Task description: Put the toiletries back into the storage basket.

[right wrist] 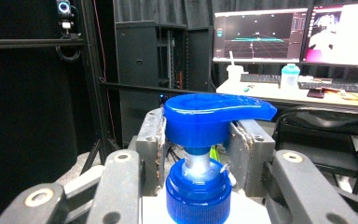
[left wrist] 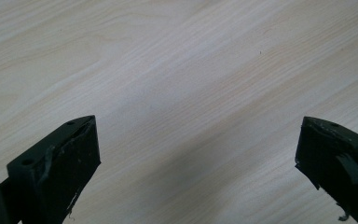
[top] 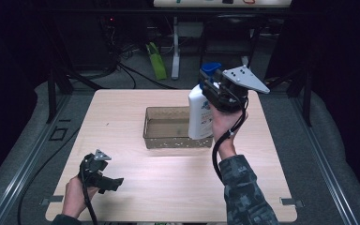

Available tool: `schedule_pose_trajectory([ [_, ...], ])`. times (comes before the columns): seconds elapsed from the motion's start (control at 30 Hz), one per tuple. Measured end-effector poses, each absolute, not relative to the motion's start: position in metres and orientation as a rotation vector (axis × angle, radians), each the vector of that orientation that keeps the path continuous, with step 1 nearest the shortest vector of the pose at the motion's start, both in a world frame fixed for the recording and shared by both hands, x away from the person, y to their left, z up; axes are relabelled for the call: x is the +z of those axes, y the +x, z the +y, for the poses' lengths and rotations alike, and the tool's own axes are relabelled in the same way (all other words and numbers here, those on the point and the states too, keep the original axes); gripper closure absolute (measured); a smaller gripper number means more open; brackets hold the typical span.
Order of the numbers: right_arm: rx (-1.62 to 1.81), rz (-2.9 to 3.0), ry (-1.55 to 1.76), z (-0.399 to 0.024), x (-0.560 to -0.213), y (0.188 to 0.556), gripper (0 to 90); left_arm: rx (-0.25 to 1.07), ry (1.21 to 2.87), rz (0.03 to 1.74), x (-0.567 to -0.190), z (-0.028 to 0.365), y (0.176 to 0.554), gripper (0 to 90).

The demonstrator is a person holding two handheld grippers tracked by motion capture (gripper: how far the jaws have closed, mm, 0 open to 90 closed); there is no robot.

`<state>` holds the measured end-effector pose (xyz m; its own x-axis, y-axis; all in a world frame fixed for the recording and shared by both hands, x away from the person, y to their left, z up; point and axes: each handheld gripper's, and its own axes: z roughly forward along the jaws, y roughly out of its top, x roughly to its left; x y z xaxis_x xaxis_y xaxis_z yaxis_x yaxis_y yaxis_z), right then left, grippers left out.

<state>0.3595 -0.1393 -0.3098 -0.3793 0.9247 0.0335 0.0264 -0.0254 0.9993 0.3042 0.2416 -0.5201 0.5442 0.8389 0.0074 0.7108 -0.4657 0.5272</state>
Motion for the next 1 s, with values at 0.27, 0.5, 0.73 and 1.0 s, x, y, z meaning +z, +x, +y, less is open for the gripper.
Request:
schedule_pose_trajectory([
  [0.27,1.499,1.477,1.053,-0.133,-0.313,0.366,59.4,0.369,2.326,1.239,-0.520,0.240,0.304,0.0],
  [0.5,1.496,1.461,1.076,-0.130,-0.315,0.372,59.4,0.366,2.327,1.236,-0.520,0.239,0.304,0.0],
  [0.73,1.488,1.448,1.089,-0.126,-0.317,0.376,59.4,0.363,2.323,1.235,-0.520,0.240,0.304,0.0],
  [1.0,1.476,1.447,1.102,-0.120,-0.322,0.382,59.4,0.362,2.324,1.223,-0.519,0.239,0.304,0.0],
])
